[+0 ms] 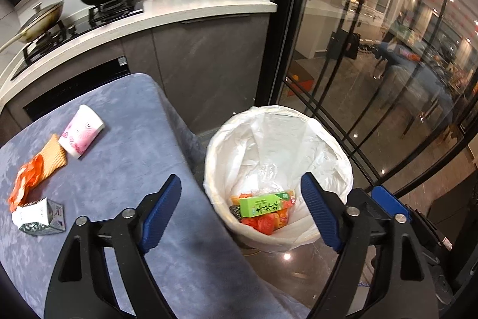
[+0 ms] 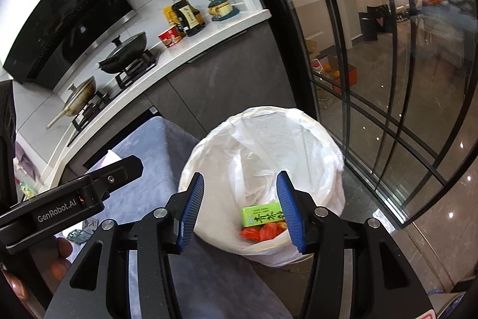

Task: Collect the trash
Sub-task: 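Move both tools back from the bin to the table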

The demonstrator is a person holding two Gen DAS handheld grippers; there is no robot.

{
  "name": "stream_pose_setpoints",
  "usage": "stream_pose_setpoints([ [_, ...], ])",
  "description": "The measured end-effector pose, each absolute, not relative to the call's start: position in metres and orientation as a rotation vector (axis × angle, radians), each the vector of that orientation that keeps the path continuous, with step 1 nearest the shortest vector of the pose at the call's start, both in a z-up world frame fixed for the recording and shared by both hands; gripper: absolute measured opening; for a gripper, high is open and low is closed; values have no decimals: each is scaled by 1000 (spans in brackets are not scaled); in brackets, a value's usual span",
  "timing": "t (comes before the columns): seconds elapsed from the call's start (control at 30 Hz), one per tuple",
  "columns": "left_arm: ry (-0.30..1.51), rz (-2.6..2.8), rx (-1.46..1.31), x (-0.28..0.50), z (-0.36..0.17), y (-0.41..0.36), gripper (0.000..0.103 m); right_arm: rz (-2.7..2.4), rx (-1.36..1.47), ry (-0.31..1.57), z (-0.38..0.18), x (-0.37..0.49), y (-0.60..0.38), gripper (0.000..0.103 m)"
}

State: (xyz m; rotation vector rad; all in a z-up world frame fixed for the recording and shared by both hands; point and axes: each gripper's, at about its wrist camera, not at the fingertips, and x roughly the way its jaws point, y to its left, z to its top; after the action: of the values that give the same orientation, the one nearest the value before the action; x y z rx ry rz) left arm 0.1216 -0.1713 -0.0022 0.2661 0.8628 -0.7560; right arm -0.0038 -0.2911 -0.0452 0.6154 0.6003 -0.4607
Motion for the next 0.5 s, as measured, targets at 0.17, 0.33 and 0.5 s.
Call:
stream_pose_setpoints([
  [0.17,862,-727,242,128,2,-150,78,-429,592,595,-36,4,-276,49],
  [0.33,866,-682,206,137,5,-121,85,-396,568,594,-29,11,-258,50],
  [0.5,867,-625,161,150,8,-85,85,-357,539,608,-25,24,-236,51],
])
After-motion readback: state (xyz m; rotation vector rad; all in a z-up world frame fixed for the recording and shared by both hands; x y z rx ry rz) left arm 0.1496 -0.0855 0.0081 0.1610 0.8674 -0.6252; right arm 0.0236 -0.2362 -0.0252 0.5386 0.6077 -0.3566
